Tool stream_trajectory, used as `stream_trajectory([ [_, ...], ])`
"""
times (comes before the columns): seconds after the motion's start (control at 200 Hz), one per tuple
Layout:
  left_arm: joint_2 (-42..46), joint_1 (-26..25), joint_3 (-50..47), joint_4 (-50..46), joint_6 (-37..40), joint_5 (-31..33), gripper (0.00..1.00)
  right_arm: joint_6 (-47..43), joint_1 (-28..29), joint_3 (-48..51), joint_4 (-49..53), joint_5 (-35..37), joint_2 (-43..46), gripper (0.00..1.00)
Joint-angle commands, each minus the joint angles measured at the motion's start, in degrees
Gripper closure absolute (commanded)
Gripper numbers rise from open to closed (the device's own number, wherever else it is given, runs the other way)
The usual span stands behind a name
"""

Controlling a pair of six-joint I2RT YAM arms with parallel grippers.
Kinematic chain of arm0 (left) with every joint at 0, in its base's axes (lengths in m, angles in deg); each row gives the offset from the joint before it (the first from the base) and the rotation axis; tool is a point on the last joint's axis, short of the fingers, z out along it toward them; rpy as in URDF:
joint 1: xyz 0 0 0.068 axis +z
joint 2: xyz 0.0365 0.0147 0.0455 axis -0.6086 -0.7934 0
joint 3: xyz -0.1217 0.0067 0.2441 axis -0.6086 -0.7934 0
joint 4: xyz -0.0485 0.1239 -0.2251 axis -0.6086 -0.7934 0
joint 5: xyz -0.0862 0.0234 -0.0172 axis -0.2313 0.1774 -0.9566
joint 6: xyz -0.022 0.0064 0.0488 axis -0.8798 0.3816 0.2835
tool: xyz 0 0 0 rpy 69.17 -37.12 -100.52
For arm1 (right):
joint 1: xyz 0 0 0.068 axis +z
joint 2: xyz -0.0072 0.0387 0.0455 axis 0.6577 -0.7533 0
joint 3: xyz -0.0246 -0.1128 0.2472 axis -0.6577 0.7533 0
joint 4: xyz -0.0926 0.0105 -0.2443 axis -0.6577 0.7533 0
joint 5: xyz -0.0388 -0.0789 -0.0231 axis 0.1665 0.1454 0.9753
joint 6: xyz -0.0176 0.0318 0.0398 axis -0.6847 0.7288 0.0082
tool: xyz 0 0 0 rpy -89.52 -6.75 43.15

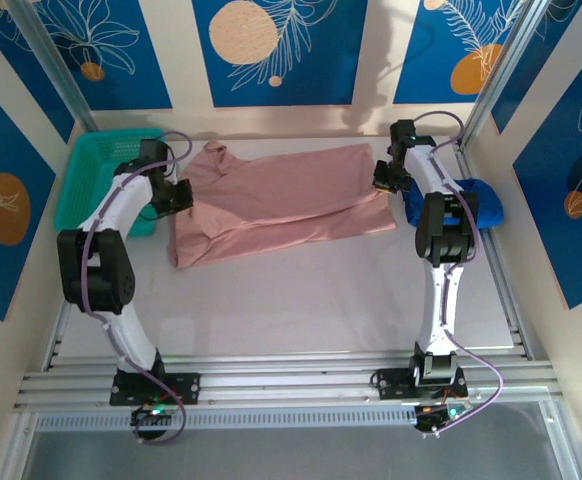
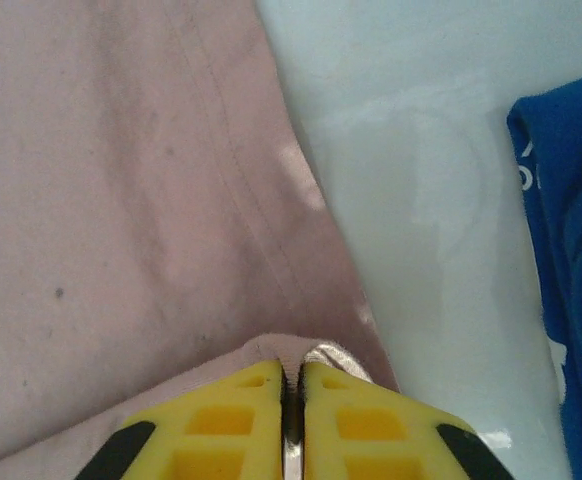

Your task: Fold the inside-out t-shirt

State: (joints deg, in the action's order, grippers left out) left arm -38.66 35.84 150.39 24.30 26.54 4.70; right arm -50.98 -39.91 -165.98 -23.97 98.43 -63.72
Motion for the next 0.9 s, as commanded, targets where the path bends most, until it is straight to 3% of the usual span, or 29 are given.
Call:
stream_trajectory([
  [0.0, -4.1, 0.8, 3.6, 2.7, 0.1, 0.5, 1.0, 1.8, -0.6, -4.8, -0.9, 0.1, -3.6, 0.8],
  [0.15, -10.1, 0.8, 8.2, 3.5, -1.5, -0.3, 1.0, 4.6, -2.0, -12.1, 0.3, -4.6, -6.9, 0.73],
  [0.23, -11.3, 0.9, 9.2, 3.5, -1.4, 0.0, 1.0, 4.0, -2.2, -10.9, -0.1, -6.3, -5.0, 0.72],
  [0.535, -11.4, 0.9, 8.7, 3.6, -0.7, 1.9, 1.0, -1.4, 1.7, 16.2, -13.1, -13.3, 14.2, 0.68],
  [0.825, -12.7, 0.9, 9.3, 5.1, -0.8, 3.9, 1.0, -3.6, 9.6, 26.3, -18.1, -16.2, 17.6, 0.68],
  [0.895, -13.4, 0.9, 10.2, 5.5, -1.2, 4.4, 0.93, -3.5, 10.5, 26.8, -18.2, -16.1, 17.3, 0.68],
])
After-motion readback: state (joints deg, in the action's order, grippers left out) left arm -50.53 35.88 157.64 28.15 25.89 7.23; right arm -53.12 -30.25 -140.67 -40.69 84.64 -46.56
